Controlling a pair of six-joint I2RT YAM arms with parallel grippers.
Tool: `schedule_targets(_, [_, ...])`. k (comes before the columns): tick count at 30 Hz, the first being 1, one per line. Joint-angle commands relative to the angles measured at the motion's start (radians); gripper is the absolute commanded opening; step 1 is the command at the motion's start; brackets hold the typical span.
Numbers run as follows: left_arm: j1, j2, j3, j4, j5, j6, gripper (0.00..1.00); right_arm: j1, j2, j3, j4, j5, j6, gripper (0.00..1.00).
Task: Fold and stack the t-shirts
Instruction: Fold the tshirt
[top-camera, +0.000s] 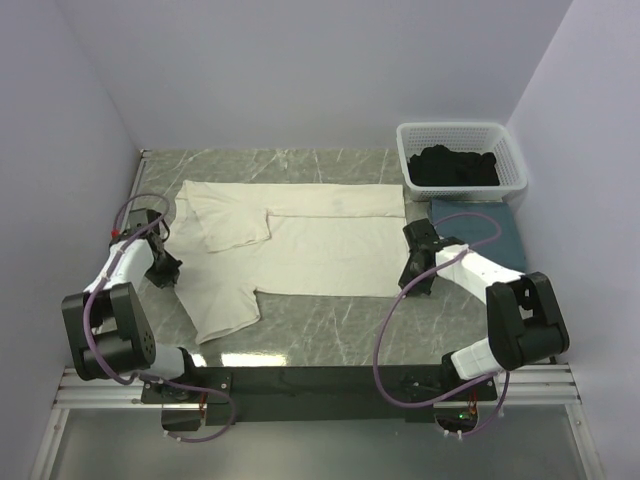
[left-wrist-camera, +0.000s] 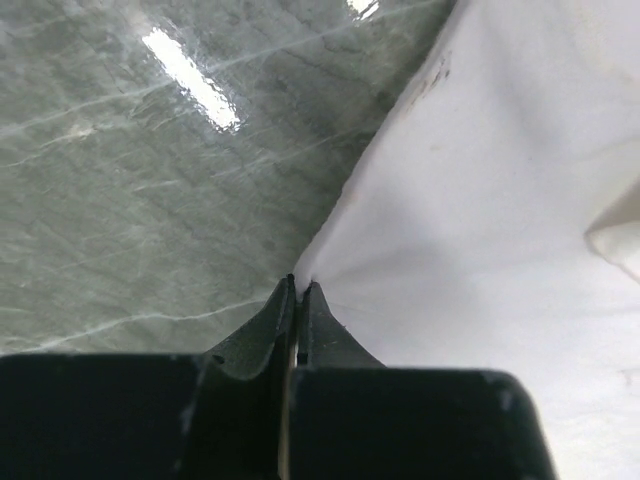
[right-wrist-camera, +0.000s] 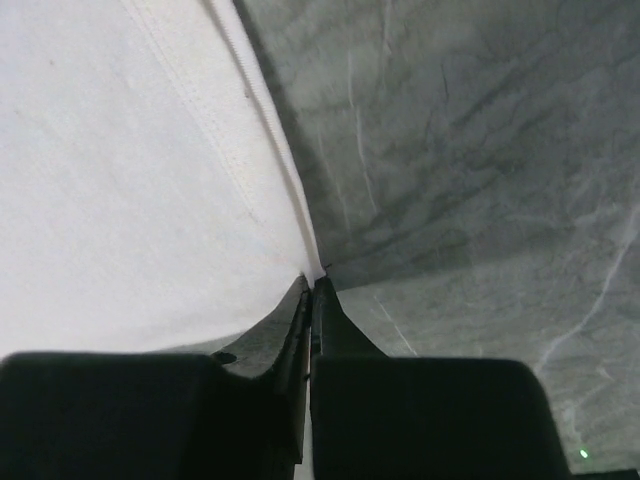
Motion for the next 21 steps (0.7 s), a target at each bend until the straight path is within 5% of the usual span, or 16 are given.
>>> schedule_targets(1, [0.006,-0.053,0.063,-0.064,-0.036,0.004,0.01,0.000,-0.041,0.022,-0.109,-0.007,-0.041,0.00])
schedule_targets(21, [0.028,0.126,0.325,-0.133,0.025,0.059,0.01,-0.108,0.109,0.346,-0.232,-0.154,-0.193,0.00])
